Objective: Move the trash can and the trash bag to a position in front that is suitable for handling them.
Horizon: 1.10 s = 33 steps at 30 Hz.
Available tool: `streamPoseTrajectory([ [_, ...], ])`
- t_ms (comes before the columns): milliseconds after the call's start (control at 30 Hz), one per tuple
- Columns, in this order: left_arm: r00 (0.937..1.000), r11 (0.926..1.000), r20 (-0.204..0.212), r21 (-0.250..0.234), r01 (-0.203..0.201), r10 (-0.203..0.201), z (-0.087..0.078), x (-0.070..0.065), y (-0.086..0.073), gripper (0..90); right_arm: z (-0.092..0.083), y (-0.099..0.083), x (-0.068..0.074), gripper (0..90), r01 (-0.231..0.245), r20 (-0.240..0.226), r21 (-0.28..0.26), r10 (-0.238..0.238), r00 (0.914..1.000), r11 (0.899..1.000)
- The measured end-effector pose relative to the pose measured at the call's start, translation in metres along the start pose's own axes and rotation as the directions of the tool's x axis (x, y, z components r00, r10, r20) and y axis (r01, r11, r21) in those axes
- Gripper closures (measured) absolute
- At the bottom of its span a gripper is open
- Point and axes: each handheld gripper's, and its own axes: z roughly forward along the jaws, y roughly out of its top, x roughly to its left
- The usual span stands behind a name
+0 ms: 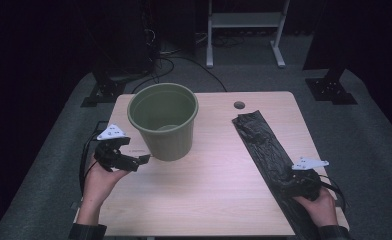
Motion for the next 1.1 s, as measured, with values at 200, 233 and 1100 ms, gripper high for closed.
streamPoseTrajectory([
  [200, 1.0000, 0.9999, -0.001, -0.011, -0.009, 0.009, -0.005, 0.004, 0.016, 0.0, 0.000, 0.000, 0.000, 9.7, 0.000, 0.000, 0.000, 0.000, 1.0000, 1.000],
  [233, 0.9999, 0.9999, -0.003, -0.013, -0.010, 0.010, -0.006, 0.005, 0.019, 0.0, 0.000, 0.000, 0.000, 9.7, 0.000, 0.000, 0.000, 0.000, 1.0000, 1.000],
  [1100, 0.9989, 0.9988, -0.047, -0.049, 0.004, -0.006, -0.005, 0.055, 0.078, 0.0, 0.000, 0.000, 0.000, 9.7, 0.000, 0.000, 0.000, 0.000, 1.0000, 1.000],
])
